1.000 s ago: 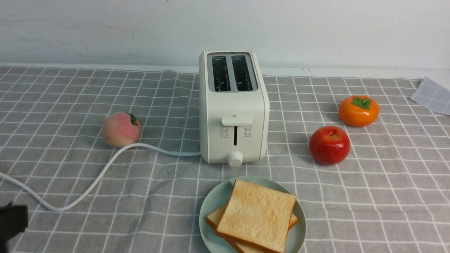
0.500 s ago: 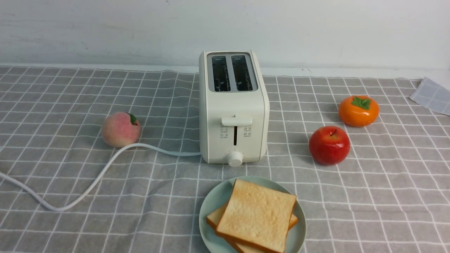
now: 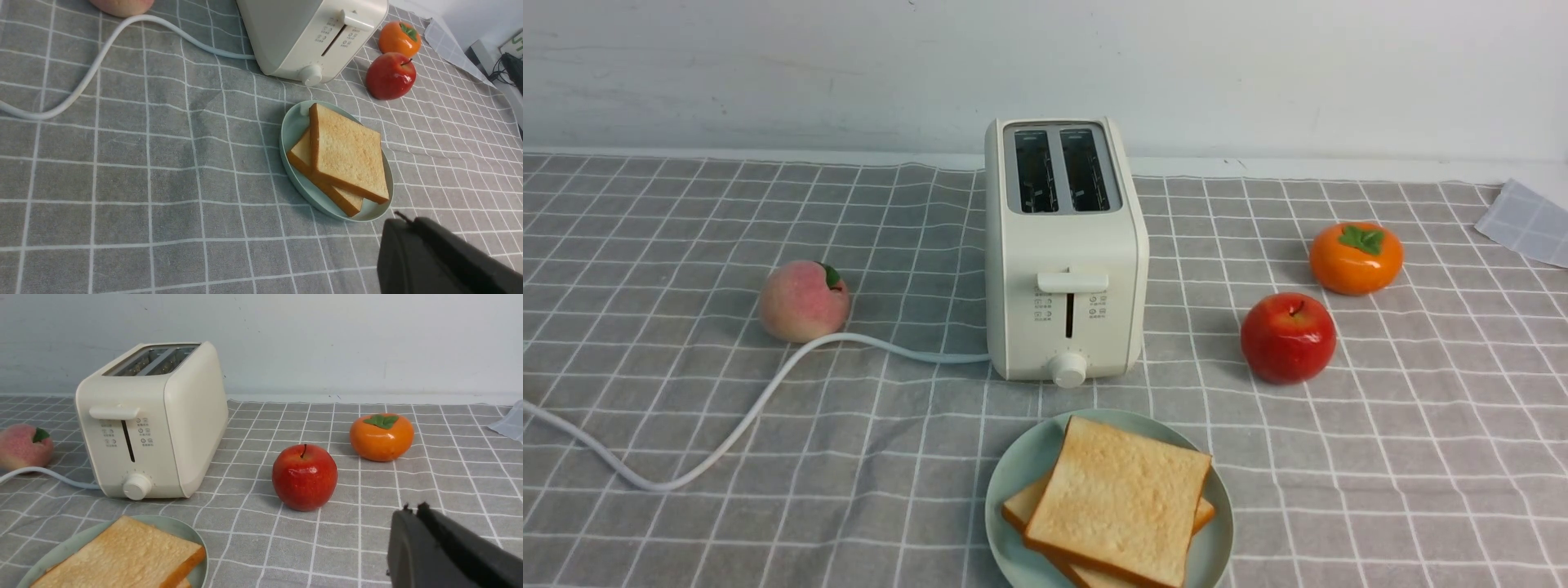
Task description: Take toasted bread from bread machine on grey coffee table place on plate.
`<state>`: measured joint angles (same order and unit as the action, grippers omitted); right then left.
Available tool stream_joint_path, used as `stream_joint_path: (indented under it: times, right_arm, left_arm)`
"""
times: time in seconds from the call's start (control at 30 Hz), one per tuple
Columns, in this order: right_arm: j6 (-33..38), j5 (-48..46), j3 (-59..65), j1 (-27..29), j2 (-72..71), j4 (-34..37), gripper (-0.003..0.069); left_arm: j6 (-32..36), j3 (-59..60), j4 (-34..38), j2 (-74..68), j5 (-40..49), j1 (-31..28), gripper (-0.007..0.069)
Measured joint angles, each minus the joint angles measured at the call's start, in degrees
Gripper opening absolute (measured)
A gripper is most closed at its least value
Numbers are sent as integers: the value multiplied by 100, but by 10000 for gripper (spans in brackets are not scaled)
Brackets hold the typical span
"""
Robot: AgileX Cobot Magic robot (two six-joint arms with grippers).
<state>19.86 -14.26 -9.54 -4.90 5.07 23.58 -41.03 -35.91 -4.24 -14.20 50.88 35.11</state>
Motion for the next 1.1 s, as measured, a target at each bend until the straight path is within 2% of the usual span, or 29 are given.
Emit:
stream_joint_path:
  times: [0.47, 0.53, 0.6, 0.7, 0.73, 0.8, 0.83, 0.93, 1.1]
  right_arm:
    - [0, 0, 0, 0, 0, 0, 12]
    - [0, 0, 0, 0, 0, 0, 12]
    - [0, 0, 0, 0, 0, 4, 12]
    - [0, 0, 0, 0, 0, 4, 15]
    - [0, 0, 0, 0, 0, 4, 15]
    - [0, 0, 0, 0, 0, 4, 15]
    - [0, 0, 0, 0, 0, 4, 15]
    - [0, 0, 0, 0, -5, 4, 17]
    - [0, 0, 0, 0, -5, 4, 22]
  left_arm:
    - [40, 115, -7, 116, 6, 0, -12]
    - [133, 167, -105, 207, -97, 0, -11]
    - [466, 345, -300, 429, -624, -117, -10]
    - [1129, 664, -380, 737, -1525, -541, -8]
    - [1543, 885, -351, 868, -2112, -859, -6]
    - [2077, 1241, -186, 1004, -2686, -1360, -5]
    - [2131, 1241, -160, 1004, -2743, -1411, -6]
    - [2734, 1897, 329, 1078, -3301, -2217, -4]
    - [2809, 2827, 518, 1248, -3380, -2741, -3]
